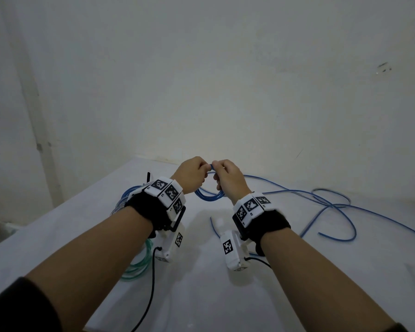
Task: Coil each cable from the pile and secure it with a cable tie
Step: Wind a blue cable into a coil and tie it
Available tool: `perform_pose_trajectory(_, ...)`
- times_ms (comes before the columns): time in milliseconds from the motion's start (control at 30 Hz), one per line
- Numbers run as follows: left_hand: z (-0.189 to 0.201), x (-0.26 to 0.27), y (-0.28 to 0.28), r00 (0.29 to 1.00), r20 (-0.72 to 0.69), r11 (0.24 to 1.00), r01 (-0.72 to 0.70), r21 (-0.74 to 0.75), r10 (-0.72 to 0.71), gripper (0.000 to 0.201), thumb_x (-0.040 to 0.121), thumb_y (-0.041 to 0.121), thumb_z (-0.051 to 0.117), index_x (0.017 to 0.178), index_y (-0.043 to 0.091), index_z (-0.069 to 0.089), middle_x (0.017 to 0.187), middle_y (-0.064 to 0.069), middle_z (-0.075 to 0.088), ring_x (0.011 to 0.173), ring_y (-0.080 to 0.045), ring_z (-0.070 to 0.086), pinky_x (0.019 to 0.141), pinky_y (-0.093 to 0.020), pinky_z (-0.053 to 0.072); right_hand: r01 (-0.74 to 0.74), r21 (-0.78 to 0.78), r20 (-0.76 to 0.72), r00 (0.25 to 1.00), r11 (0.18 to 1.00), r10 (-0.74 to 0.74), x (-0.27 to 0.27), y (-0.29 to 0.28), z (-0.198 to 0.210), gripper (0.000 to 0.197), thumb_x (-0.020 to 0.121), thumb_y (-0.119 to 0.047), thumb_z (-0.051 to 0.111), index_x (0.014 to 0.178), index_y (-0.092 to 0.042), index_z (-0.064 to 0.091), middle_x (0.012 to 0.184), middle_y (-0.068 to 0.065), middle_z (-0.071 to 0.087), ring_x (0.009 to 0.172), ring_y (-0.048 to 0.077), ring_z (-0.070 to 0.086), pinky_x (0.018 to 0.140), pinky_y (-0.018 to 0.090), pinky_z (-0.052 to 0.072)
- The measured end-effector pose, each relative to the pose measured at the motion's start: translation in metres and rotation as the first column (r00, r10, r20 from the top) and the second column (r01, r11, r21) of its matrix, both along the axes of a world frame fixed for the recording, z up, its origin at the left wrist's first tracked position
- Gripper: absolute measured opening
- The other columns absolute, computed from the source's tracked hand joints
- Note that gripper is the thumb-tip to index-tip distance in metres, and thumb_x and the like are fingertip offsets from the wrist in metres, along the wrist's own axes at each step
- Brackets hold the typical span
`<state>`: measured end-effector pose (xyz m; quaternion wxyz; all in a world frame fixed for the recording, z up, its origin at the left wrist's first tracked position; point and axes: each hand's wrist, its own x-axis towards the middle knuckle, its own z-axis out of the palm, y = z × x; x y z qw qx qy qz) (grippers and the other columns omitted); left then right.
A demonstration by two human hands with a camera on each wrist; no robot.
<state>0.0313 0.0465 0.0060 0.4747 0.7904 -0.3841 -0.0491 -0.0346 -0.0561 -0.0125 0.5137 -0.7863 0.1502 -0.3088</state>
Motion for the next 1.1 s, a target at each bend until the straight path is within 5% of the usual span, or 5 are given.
perform_pose_trajectory(133, -0.006, -0.004, -0.001, 1.0, -0.012, 0.998, -0.005, -0.06, 0.004, 0.023, 0.099, 0.021, 0.039, 0.091, 0.004, 0.052, 0.07, -0.001, 0.055, 0.059, -0.013, 0.051, 0.061, -0.026, 0.044, 0.025, -0.055, 0.015, 1.0, 0.998, -0.024, 0.003, -0.002, 0.0, 0.02, 0.097, -0.026, 0.047, 0.088, -0.01, 0.054, 0.075, -0.002, 0.053, 0.065, 0.012, 0.047, 0.072, 0.031, 0.04)
perform_pose_trajectory(467, -0.005, 0.002, -0.001, 1.0, 0.002, 1.0, -0.021, 0.011, 0.021, 0.022, 0.1, 0.022, 0.037, 0.093, 0.006, 0.051, 0.078, -0.003, 0.056, 0.061, -0.011, 0.049, 0.059, -0.024, 0.041, 0.085, 0.071, 0.024, 0.996, 0.994, -0.087, 0.005, -0.002, -0.003, 0.025, 0.097, -0.035, 0.045, 0.101, -0.011, 0.053, 0.075, -0.001, 0.053, 0.061, 0.012, 0.047, 0.069, 0.032, 0.041)
perform_pose_trajectory(667, -0.011, -0.006, -0.002, 1.0, -0.03, 0.999, -0.008, -0.04, 0.007, 0.035, 0.098, 0.032, 0.043, 0.124, 0.01, 0.036, 0.08, -0.002, 0.058, 0.067, -0.006, 0.052, 0.061, -0.023, 0.04, 0.131, 0.093, -0.028, 0.991, 0.987, -0.129, 0.003, -0.005, -0.009, 0.027, 0.097, -0.032, 0.043, 0.095, -0.008, 0.054, 0.07, 0.002, 0.054, 0.06, 0.016, 0.047, 0.07, 0.036, 0.041)
perform_pose_trajectory(867, -0.012, -0.007, -0.002, 0.996, 0.087, 0.997, -0.011, 0.077, 0.004, 0.017, 0.097, 0.024, 0.043, 0.102, 0.009, 0.051, 0.084, -0.005, 0.063, 0.065, -0.011, 0.052, 0.055, -0.02, 0.039, 0.174, 0.243, -0.076, 0.984, 0.954, -0.159, -0.002, -0.005, -0.01, 0.021, 0.099, -0.028, 0.037, 0.103, -0.008, 0.045, 0.071, 0.007, 0.055, 0.055, 0.019, 0.045, 0.048, 0.027, 0.039)
perform_pose_trajectory(1100, -0.011, -0.014, -0.003, 1.0, 0.012, 0.999, -0.023, 0.041, 0.023, 0.022, 0.096, 0.031, 0.046, 0.104, 0.01, 0.044, 0.082, -0.007, 0.064, 0.061, -0.01, 0.053, 0.053, -0.022, 0.039, 0.202, 0.29, -0.156, 0.974, 0.935, -0.162, -0.001, -0.007, -0.015, 0.027, 0.097, -0.017, 0.033, 0.109, -0.001, 0.05, 0.066, 0.01, 0.054, 0.045, 0.022, 0.042, 0.048, 0.027, 0.037)
